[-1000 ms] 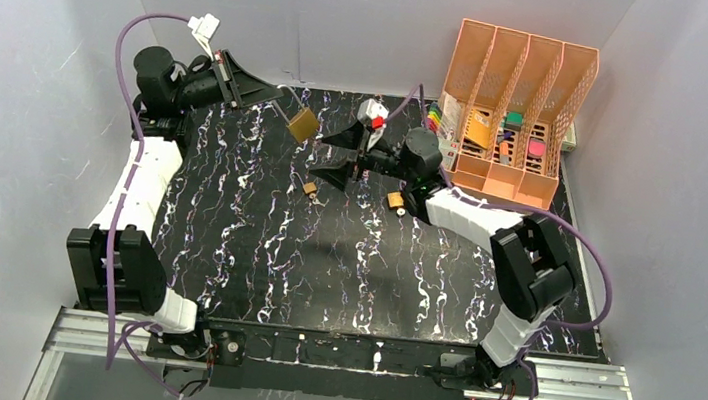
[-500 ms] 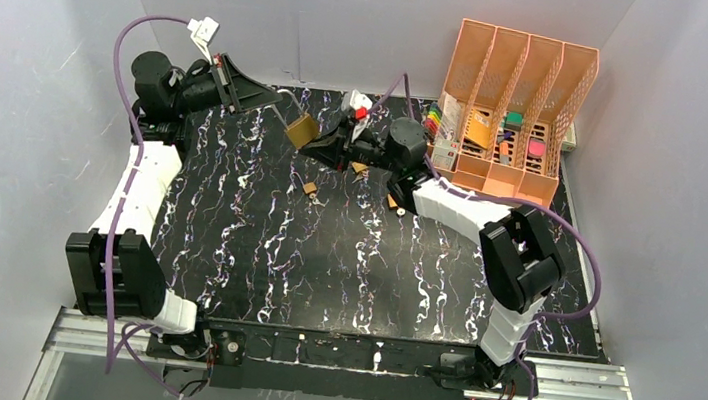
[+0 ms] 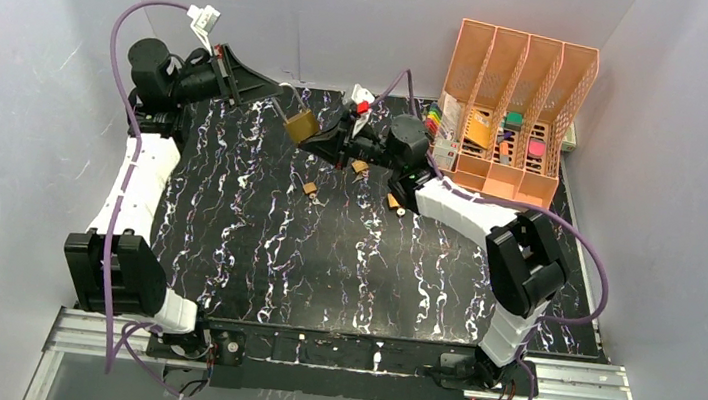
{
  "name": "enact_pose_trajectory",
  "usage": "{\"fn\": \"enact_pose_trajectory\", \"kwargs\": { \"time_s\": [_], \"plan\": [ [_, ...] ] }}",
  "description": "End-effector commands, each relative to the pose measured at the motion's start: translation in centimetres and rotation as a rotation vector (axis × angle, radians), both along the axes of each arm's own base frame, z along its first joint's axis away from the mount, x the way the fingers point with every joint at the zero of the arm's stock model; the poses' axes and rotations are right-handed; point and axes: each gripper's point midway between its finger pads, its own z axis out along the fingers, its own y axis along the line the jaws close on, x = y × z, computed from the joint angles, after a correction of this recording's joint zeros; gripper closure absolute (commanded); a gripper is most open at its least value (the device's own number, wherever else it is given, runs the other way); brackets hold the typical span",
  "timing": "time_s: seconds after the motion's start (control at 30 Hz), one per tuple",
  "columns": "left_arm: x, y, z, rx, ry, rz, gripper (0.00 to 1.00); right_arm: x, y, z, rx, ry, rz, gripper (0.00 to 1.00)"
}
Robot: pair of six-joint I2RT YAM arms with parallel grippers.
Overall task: Lock with the key
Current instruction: Remove the key from the lock, then place the lock at the center of the board, then place the key at the center of the board.
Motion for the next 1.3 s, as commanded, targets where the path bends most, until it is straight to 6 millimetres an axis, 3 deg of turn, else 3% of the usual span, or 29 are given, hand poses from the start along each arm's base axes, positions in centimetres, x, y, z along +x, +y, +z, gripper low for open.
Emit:
{"fn": "enact_pose_trajectory", "kwargs": {
  "time_s": [0.0, 0.5, 0.7, 0.8, 0.87, 0.97, 1.1, 1.27],
  "plan": [
    [-2.1, 0.8, 8.0, -0.014, -0.2, 0.034, 1.0, -0.5, -1.1, -2.6, -0.073, 0.015, -0.003, 1.0],
    [-1.0, 5.3, 10.7, -0.081, -0.245, 0.189, 1.0, -3.0, -2.3, -7.4, -0.164, 0.131, 0.162, 1.0],
    [0.1, 7.3, 9.6, -0.076, -0.239, 0.276, 1.0, -2.9, -2.2, -9.0, -0.198, 0.186, 0.171, 1.0],
    [2.1, 9.6, 6.7, 0.024, -0.181, 0.445, 1.0, -1.1, -1.5, -9.7, -0.215, 0.216, 0.102, 1.0],
    [3.7, 12.5, 3.9, 0.146, -0.14, 0.649, 1.0, 1.0, -0.6, -9.8, -0.227, 0.232, 0.024, 1.0],
    [3.6, 16.2, 0.3, 0.266, -0.159, 0.889, 1.0, 4.5, 1.6, -9.7, -0.257, 0.241, -0.106, 1.0],
    [4.2, 18.0, -5.7, 0.29, -0.152, 0.992, 1.0, 7.7, 6.0, -9.0, -0.274, 0.223, -0.209, 1.0],
    [6.6, 19.2, -11.4, 0.295, -0.089, 1.016, 1.0, 11.8, 9.8, -11.8, -0.306, 0.296, -0.413, 1.0]
  ]
}}
